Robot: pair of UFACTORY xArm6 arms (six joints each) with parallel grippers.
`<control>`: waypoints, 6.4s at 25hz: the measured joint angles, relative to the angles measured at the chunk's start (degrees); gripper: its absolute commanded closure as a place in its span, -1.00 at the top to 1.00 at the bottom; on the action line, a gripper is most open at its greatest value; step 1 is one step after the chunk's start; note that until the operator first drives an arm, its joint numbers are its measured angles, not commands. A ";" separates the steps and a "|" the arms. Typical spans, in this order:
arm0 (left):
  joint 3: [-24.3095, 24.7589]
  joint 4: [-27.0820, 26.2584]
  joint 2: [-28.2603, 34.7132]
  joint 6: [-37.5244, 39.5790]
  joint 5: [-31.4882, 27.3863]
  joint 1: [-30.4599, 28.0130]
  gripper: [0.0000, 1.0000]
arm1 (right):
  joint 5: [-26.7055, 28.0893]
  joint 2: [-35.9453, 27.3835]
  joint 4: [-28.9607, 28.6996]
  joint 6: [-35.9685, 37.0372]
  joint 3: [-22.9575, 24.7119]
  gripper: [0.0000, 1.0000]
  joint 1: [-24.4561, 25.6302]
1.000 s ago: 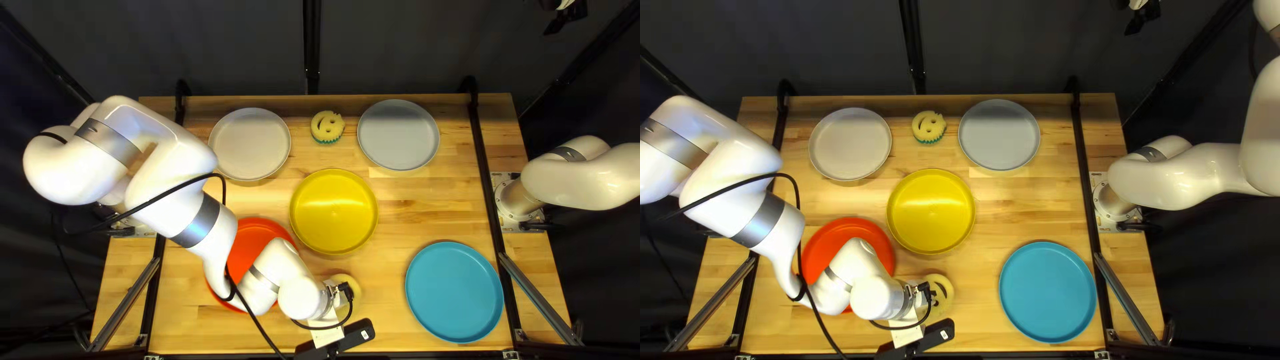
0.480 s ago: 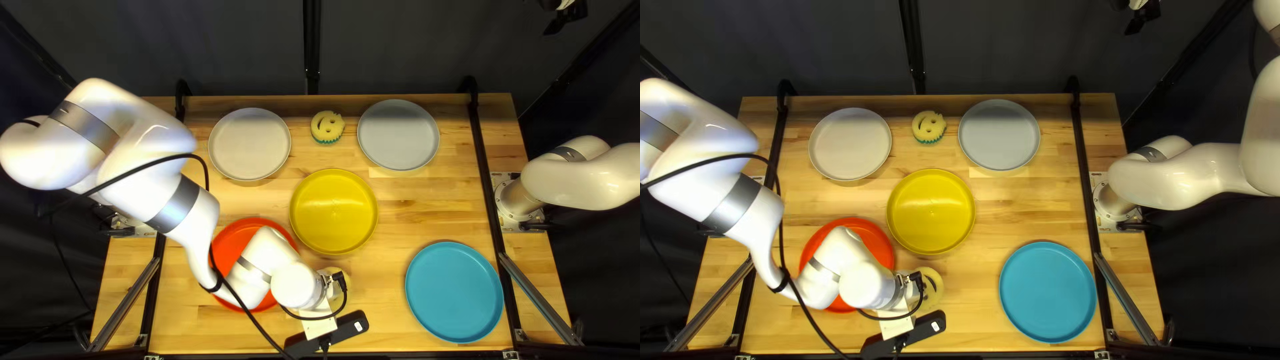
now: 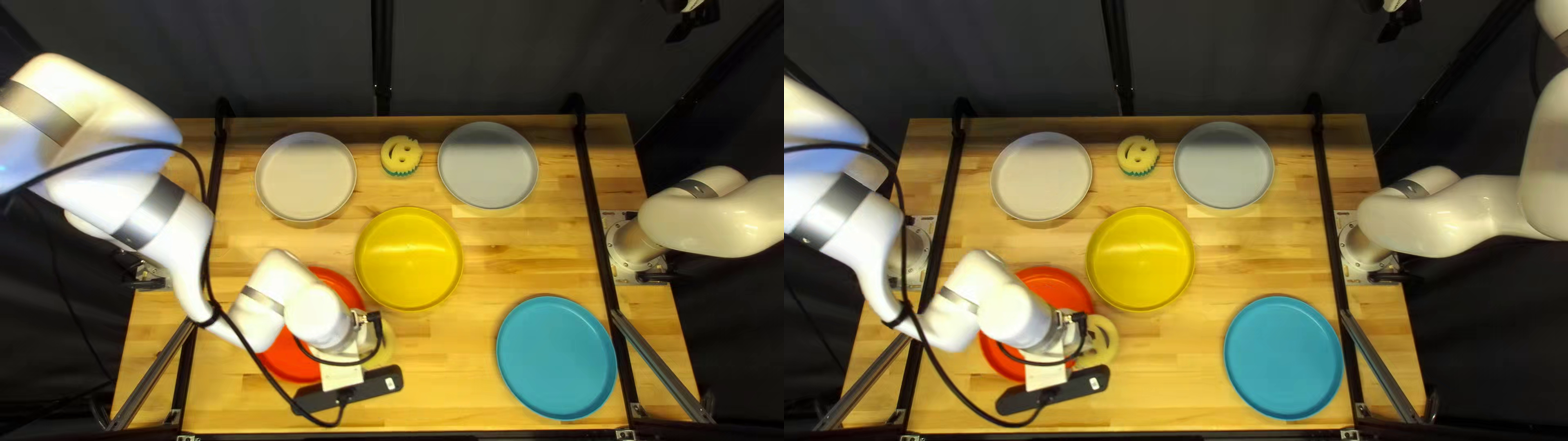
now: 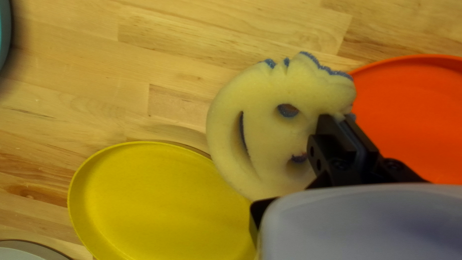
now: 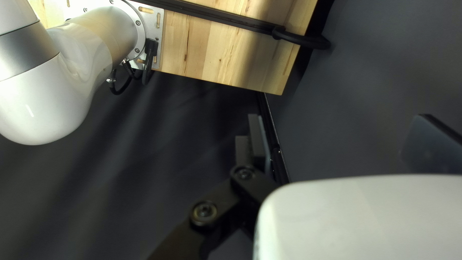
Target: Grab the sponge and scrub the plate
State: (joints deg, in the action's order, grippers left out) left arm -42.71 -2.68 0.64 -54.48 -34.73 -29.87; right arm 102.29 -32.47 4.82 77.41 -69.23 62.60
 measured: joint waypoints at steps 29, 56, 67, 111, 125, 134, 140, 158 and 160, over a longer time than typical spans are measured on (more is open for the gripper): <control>8.10 -6.27 1.52 -5.11 7.06 0.82 -1.00 | 0.00 0.00 0.00 0.00 0.00 1.00 0.00; 15.43 -7.83 6.84 -4.17 4.73 -6.12 -1.00 | 0.00 0.00 0.00 0.00 0.00 1.00 0.00; 24.46 -8.48 16.17 3.41 4.33 -10.51 -1.00 | 0.00 0.00 0.00 0.00 0.00 1.00 0.00; 19.63 -10.25 9.41 -12.57 6.57 0.37 -1.00 | 0.00 0.00 0.00 0.00 0.00 1.00 0.00; 29.31 -13.03 17.32 -4.44 9.09 -6.14 -1.00 | 0.00 0.00 0.00 0.00 0.00 1.00 0.00; 26.35 -14.12 13.50 -11.13 9.57 -0.89 -1.00 | 0.00 0.00 0.00 0.00 0.00 1.00 0.00; 22.50 -14.55 9.74 -16.43 9.47 2.87 -1.00 | 0.00 0.00 0.00 0.00 0.00 1.00 0.00; 20.97 -16.12 7.57 -25.31 9.09 8.98 -1.00 | 0.00 0.00 0.00 0.00 0.00 1.00 0.00; 22.54 -16.47 9.06 -25.25 9.17 9.04 -1.00 | 0.00 0.00 0.00 0.00 0.00 1.00 0.00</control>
State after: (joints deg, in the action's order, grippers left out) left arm -20.16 -19.15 9.70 -79.73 -25.55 -20.84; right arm 102.29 -32.47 4.82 77.41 -69.23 62.60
